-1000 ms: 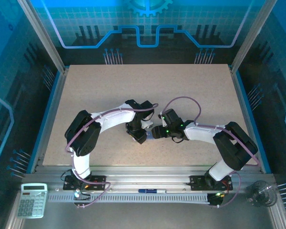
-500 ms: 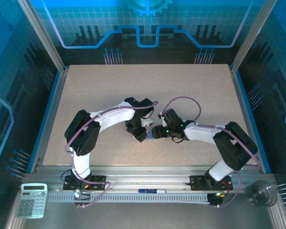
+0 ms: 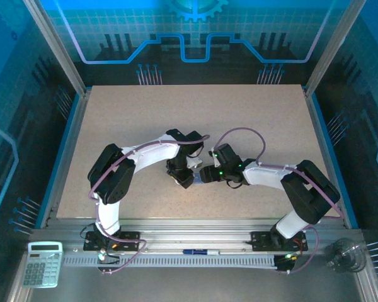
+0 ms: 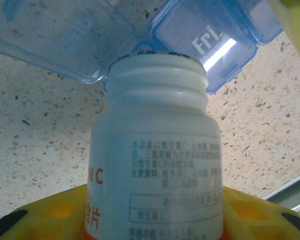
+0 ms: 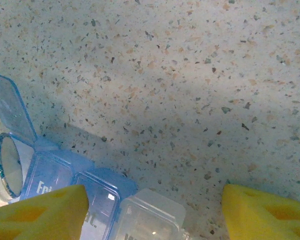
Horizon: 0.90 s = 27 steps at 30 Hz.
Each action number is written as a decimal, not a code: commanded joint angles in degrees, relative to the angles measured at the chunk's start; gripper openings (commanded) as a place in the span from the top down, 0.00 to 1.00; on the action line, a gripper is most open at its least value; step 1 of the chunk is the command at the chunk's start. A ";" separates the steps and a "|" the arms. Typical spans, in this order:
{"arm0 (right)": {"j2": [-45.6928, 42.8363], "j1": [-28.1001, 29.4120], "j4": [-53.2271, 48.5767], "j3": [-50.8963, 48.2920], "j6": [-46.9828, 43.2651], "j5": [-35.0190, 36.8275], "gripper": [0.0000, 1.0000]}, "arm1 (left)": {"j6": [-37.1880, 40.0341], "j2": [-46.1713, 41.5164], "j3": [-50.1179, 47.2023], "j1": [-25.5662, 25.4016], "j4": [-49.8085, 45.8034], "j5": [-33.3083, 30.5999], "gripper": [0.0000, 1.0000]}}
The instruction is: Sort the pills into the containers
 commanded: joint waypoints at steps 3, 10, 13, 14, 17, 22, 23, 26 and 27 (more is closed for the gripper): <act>2.12 0.91 -2.75 -1.11 -0.06 0.46 0.28 | 1.71 1.45 1.43 0.40 -2.77 -0.91 1.00; 2.04 0.93 -2.86 -1.21 -0.02 0.43 0.28 | 1.71 0.69 2.39 0.36 -3.80 -1.11 1.00; 2.03 0.91 -2.92 -1.29 -0.06 0.50 0.28 | 1.96 0.46 3.00 0.47 -4.50 -1.39 1.00; 2.03 0.96 -2.92 -1.29 -0.06 0.43 0.28 | 2.05 0.40 3.03 0.47 -4.65 -1.40 1.00; 2.10 0.87 -2.92 -1.15 -0.15 0.34 0.28 | 2.06 0.57 2.97 0.49 -4.87 -1.44 1.00; 2.12 0.91 -2.99 -1.11 -0.23 0.43 0.28 | 2.21 1.14 2.61 0.61 -4.79 -1.84 1.00; 2.12 0.89 -3.01 -1.11 -0.30 0.43 0.28 | 2.25 1.34 2.70 0.65 -4.90 -2.01 1.00; 2.29 0.91 -2.98 -1.11 -0.27 0.34 0.28 | 2.24 1.67 2.75 0.71 -4.82 -2.25 1.00; 2.34 0.96 -2.93 -1.15 -0.31 0.34 0.28 | 2.32 1.85 2.87 0.62 -4.88 -2.24 1.00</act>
